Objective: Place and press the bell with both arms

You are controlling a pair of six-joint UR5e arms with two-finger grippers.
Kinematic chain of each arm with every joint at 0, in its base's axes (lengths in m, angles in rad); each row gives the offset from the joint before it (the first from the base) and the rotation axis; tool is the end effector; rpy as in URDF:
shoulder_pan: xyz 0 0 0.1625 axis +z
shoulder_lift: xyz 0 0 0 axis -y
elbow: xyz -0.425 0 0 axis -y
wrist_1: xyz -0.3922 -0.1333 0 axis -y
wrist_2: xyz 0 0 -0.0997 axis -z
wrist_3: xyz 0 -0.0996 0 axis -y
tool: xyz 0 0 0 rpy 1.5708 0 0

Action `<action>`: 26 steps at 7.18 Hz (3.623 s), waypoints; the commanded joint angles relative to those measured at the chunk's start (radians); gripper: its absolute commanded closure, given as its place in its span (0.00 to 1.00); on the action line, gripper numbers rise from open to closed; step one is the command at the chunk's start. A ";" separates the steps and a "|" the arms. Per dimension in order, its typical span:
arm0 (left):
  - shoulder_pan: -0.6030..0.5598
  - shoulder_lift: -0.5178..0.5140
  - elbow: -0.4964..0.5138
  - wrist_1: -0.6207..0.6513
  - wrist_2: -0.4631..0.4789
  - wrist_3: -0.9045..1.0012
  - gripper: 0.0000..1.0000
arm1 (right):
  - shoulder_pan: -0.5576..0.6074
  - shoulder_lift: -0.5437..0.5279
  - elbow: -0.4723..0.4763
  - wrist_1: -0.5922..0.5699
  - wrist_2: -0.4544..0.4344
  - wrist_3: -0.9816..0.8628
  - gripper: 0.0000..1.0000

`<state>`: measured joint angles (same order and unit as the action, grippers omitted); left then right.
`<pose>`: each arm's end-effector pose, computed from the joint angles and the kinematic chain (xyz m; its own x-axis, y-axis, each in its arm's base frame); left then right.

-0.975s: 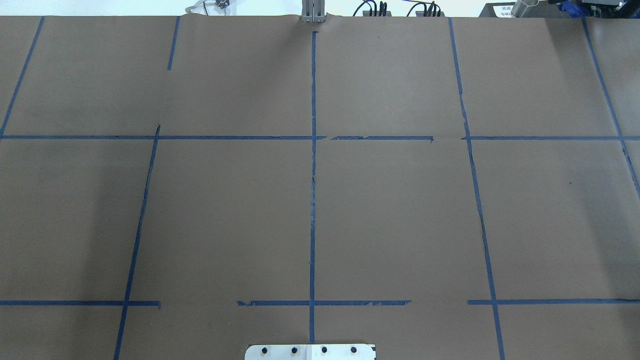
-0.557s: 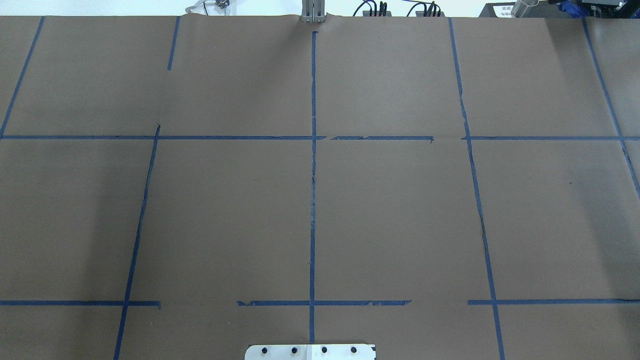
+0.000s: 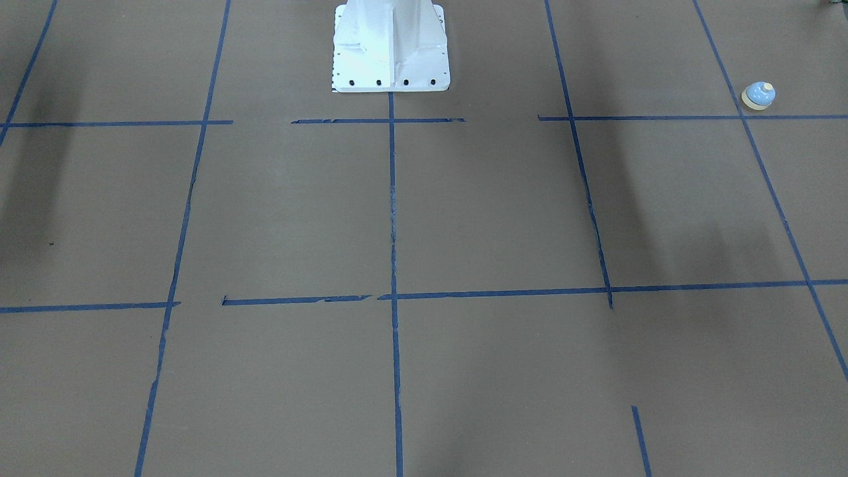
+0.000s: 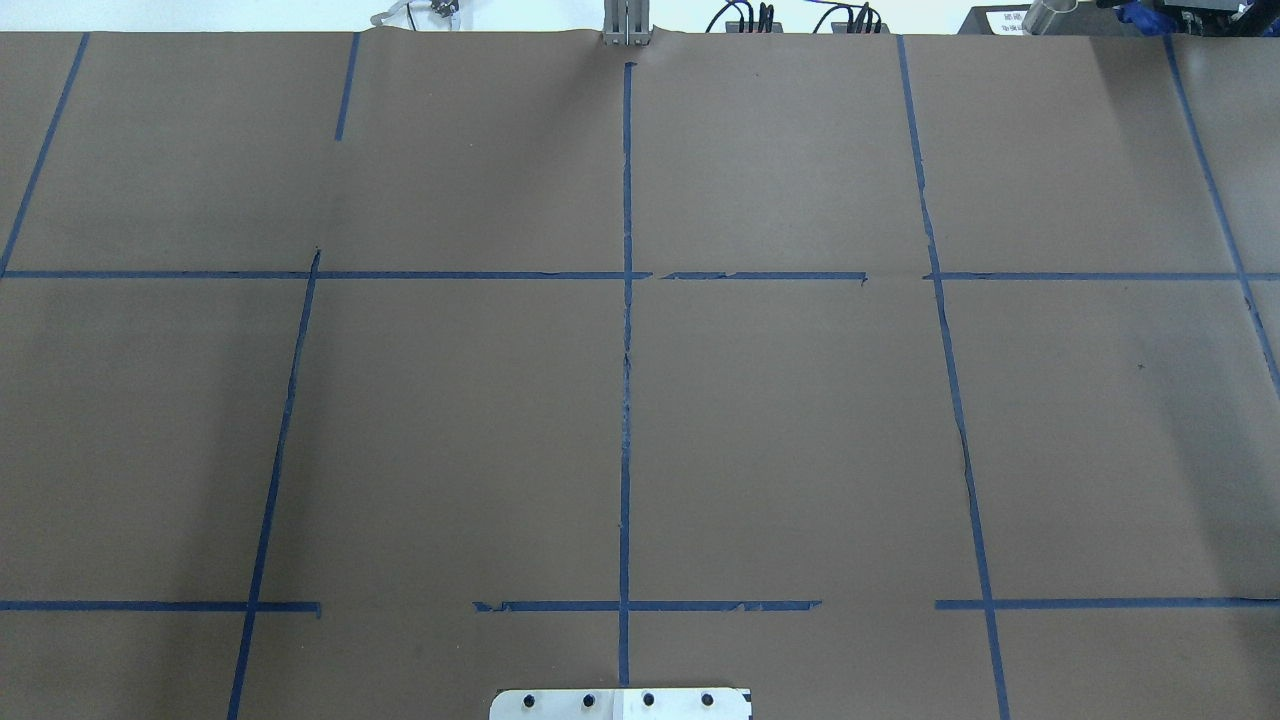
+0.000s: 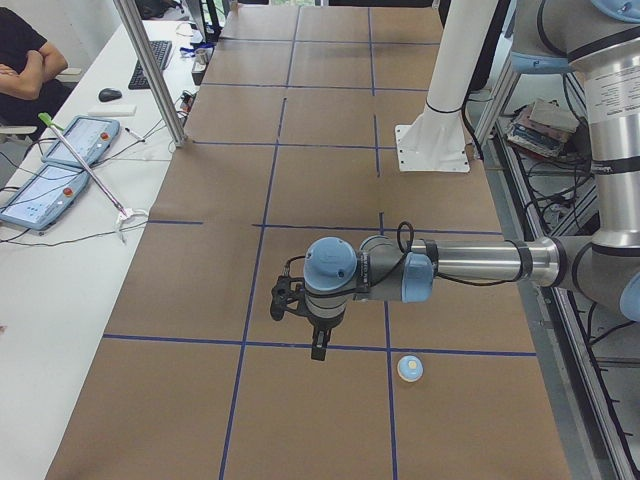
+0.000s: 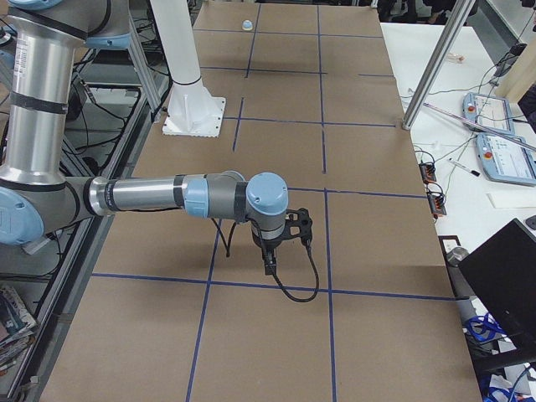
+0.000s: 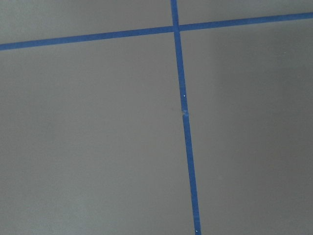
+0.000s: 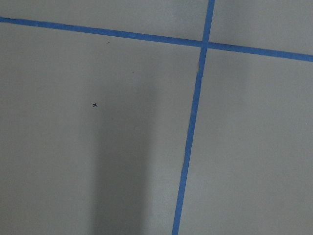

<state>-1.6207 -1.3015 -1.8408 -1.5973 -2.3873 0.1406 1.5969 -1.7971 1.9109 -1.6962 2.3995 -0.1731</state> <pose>-0.0796 -0.3771 0.6374 0.6851 0.1257 -0.7175 -0.0466 0.9905 0.1290 0.0701 -0.3915 0.6006 0.6698 -0.1464 0.7280 0.0906 0.9892 0.1155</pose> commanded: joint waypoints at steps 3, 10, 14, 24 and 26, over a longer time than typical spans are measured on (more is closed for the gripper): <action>0.109 0.059 0.020 -0.003 0.006 -0.062 0.00 | -0.028 0.002 0.000 0.004 -0.005 -0.003 0.00; 0.521 0.253 0.272 -0.754 0.046 -0.438 0.00 | -0.052 0.008 0.005 0.003 0.064 -0.002 0.00; 0.633 0.258 0.305 -0.757 0.023 -0.450 0.00 | -0.052 0.008 0.005 0.003 0.067 -0.002 0.00; 0.700 0.257 0.330 -0.765 0.023 -0.473 0.49 | -0.052 0.008 0.023 0.003 0.079 0.000 0.00; 0.700 0.257 0.322 -0.783 0.023 -0.489 0.77 | -0.052 0.008 0.026 0.001 0.081 0.001 0.00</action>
<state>-0.9209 -1.0444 -1.5134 -2.3687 -2.3639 -0.3412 1.5448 -1.7886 1.9349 -1.6939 2.4801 -0.1730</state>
